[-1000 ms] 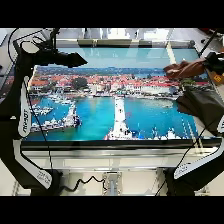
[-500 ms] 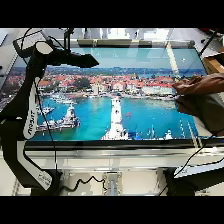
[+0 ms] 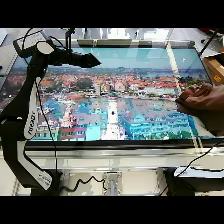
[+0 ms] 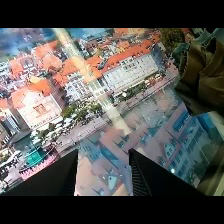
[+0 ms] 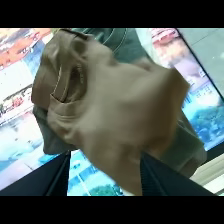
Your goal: Fold the shirts.
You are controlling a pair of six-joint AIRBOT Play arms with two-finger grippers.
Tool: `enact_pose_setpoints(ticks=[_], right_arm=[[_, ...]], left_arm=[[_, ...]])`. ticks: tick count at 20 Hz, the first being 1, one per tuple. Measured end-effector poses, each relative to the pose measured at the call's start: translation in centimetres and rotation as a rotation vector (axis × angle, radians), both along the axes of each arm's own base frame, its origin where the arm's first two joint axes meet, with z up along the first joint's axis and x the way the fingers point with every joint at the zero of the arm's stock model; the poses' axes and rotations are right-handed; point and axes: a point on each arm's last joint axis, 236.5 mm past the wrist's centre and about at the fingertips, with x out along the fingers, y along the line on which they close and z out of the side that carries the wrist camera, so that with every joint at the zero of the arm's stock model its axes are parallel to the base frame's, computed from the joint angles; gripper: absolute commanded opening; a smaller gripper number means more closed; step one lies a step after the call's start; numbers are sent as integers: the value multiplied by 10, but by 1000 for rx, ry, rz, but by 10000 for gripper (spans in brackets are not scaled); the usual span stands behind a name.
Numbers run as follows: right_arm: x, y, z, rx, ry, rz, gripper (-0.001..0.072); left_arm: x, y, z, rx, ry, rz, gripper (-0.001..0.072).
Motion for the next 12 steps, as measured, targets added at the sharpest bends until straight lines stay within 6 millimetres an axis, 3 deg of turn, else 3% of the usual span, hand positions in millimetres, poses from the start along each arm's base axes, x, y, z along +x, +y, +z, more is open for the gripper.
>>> enact_pose_setpoints(ticks=[5,8,9,12], right_arm=[[-7,20,-2,73,16,37,478],[13,40,7,133,-71,105,477],[25,54,15,168,-129,148,475],[68,118,53,309,-344,343,464]], left_arm=[[-2,-1,5,-9,-4,-4,355],[-5,-3,7,-17,3,-14,337],[-7,-5,10,-35,7,-21,231],[-16,-18,34,-130,13,-57,201]])
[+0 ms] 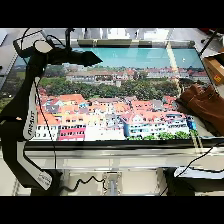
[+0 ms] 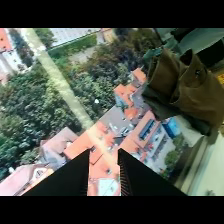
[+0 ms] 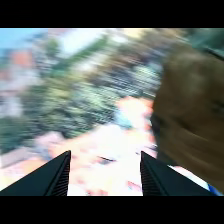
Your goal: Fold the shirts.
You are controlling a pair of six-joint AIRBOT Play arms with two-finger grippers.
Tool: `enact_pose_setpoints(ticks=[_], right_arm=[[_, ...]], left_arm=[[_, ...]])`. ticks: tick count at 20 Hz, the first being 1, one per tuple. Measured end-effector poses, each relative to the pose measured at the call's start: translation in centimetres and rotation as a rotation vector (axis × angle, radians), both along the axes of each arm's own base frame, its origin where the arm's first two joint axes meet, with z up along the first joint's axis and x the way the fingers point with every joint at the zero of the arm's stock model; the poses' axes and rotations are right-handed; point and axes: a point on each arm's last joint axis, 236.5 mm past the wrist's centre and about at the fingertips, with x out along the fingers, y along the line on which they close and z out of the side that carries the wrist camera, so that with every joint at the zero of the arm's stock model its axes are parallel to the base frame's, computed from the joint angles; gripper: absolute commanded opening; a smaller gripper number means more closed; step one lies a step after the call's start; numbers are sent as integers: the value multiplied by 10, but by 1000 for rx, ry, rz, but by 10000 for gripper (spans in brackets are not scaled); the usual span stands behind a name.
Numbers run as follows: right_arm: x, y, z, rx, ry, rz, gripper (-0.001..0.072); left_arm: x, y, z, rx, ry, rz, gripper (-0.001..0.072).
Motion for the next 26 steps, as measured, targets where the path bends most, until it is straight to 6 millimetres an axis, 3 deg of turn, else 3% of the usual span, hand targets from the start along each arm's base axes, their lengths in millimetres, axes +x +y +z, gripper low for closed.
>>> enact_pose_setpoints(ticks=[4,7,9,11,12,13,15,18,26], right_arm=[[28,121,51,137,-221,349,464],[24,217,61,168,-263,592,455],[11,277,60,160,-265,742,358],[-6,328,54,128,-264,877,191],[-15,350,51,104,-267,937,33],[-22,367,47,80,-270,986,33],[-34,394,42,31,-286,1058,33],[-40,417,40,-14,-318,1103,33],[-44,432,40,-44,-347,1125,33]], left_arm=[[-30,-21,54,-113,-38,-80,201],[-61,-33,99,-151,-106,-131,201],[-87,-36,132,-168,-164,-161,200],[-111,-36,161,-182,-220,-181,199],[-122,-35,174,-187,-250,-186,146],[-133,-34,187,-190,-279,-193,19],[-149,-32,203,-194,-322,-203,20],[-163,-31,213,-190,-347,-220,20],[-181,-30,208,-159,-341,-275,21]])
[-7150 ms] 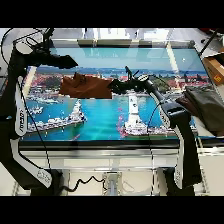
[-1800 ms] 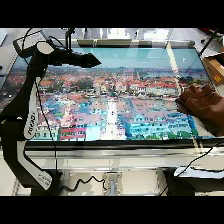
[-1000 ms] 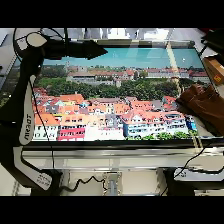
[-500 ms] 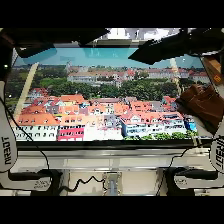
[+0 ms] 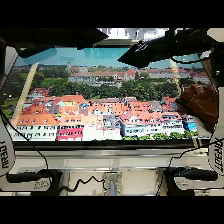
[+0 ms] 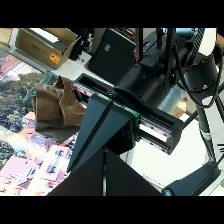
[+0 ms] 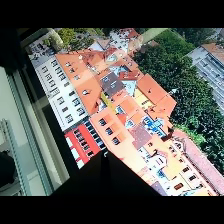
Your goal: Fold the shirts.
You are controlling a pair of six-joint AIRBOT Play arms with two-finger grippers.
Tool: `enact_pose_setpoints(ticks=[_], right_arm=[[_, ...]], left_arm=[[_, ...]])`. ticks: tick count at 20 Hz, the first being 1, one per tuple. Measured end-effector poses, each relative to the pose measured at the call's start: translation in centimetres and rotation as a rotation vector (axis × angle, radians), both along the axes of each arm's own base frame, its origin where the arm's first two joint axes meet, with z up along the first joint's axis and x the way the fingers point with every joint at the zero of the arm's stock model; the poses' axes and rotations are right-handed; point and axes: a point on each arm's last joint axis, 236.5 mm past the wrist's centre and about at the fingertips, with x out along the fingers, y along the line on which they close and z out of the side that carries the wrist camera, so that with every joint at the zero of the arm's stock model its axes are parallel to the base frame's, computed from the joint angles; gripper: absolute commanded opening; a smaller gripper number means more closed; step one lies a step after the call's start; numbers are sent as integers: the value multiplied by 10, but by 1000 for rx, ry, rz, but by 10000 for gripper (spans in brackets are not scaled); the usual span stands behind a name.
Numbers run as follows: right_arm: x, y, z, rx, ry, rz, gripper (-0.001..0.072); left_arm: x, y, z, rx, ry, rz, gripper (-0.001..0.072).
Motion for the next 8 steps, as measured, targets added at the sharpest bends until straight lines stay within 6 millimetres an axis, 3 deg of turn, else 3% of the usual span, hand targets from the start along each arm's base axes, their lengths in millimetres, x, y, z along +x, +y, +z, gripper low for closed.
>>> enact_pose_setpoints(ticks=[8], right_arm=[[0,1,0,-1,-5,-1,33]], left_arm=[[-2,0,-1,5,1,-6,20]])
